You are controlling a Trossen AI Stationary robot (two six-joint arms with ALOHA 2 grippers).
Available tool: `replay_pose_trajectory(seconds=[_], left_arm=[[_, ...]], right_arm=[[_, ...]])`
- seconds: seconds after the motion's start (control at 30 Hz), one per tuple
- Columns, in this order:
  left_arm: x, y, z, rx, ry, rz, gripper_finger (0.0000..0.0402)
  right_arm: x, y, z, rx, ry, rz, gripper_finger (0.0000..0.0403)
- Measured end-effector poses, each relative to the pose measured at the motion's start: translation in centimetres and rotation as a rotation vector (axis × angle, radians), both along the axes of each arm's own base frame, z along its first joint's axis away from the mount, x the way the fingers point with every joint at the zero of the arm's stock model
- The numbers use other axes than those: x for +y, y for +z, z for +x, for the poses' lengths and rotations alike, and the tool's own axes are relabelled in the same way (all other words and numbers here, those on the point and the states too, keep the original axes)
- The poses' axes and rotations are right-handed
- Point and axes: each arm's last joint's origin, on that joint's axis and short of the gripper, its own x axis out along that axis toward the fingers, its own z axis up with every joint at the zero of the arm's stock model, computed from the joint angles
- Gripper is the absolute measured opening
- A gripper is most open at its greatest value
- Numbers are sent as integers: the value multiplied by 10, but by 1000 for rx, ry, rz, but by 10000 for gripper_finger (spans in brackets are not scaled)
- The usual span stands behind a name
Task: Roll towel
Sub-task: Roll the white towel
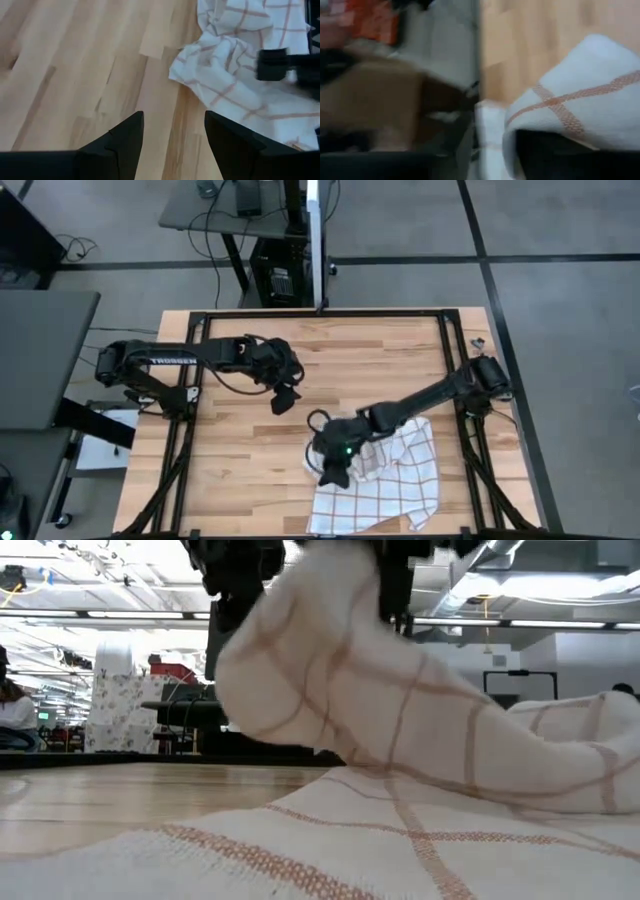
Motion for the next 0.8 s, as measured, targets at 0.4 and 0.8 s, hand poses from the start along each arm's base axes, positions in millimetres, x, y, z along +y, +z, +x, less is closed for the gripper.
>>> replay_pose_trajectory(seconds=[0.4,0.8], left_arm=[[-4,8,7,-112,-16,-56,193],[-21,14,24,-258,-141,-127,193]], right_arm=[[-40,71,-55,-43,-153,-289,229],[-32,84,-109,92,-132,-624,223]])
